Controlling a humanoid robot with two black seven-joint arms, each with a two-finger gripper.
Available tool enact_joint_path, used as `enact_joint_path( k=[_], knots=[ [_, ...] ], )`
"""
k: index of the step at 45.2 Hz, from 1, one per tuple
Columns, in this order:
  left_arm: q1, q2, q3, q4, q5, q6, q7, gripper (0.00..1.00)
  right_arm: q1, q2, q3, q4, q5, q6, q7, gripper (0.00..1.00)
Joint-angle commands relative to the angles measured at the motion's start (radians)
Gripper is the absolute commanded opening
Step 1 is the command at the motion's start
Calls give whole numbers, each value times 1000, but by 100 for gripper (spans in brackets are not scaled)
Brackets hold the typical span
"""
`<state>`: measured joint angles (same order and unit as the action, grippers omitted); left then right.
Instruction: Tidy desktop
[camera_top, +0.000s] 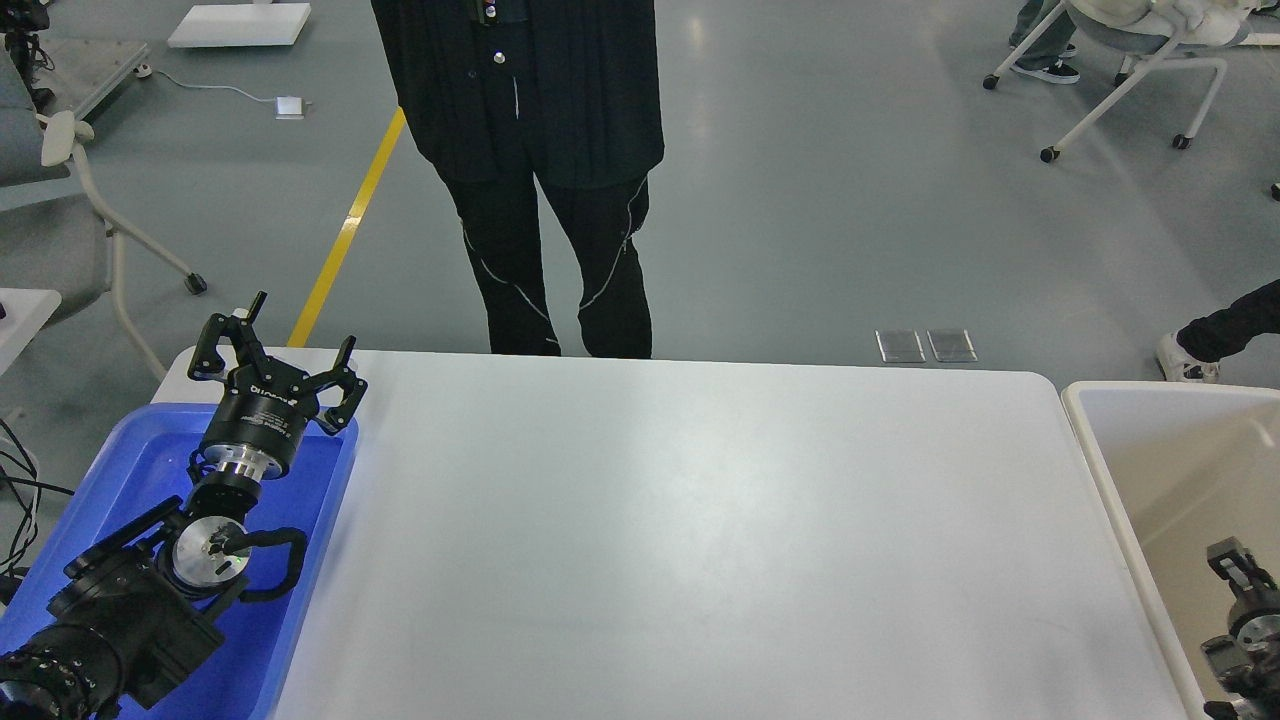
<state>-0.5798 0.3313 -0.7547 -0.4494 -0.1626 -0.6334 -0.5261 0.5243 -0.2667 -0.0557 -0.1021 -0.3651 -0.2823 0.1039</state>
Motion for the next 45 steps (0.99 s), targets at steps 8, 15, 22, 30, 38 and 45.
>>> enact_joint_path(
  k=[8, 15, 22, 30, 38, 45],
  knots=[
    [0, 0, 0, 0, -1, 1, 0, 100, 11, 0, 11, 1, 3, -26, -1, 100],
    [0, 0, 0, 0, 0, 0, 0, 100, 103, -12, 10, -1, 67, -18, -4, 100],
    [0, 0, 0, 0, 0, 1, 0, 100, 242, -19, 11, -1, 109, -23, 3, 100],
    [0, 0, 0, 0, 0, 1, 0, 100, 393, -20, 14, -1, 112, -23, 8, 100],
    [0, 0, 0, 0, 0, 0, 0, 100, 506, -17, 25, 4, 113, -23, 8, 100],
    [0, 0, 0, 0, 0, 1, 0, 100, 539, -23, 22, 56, 114, -23, 10, 100]
  ],
)
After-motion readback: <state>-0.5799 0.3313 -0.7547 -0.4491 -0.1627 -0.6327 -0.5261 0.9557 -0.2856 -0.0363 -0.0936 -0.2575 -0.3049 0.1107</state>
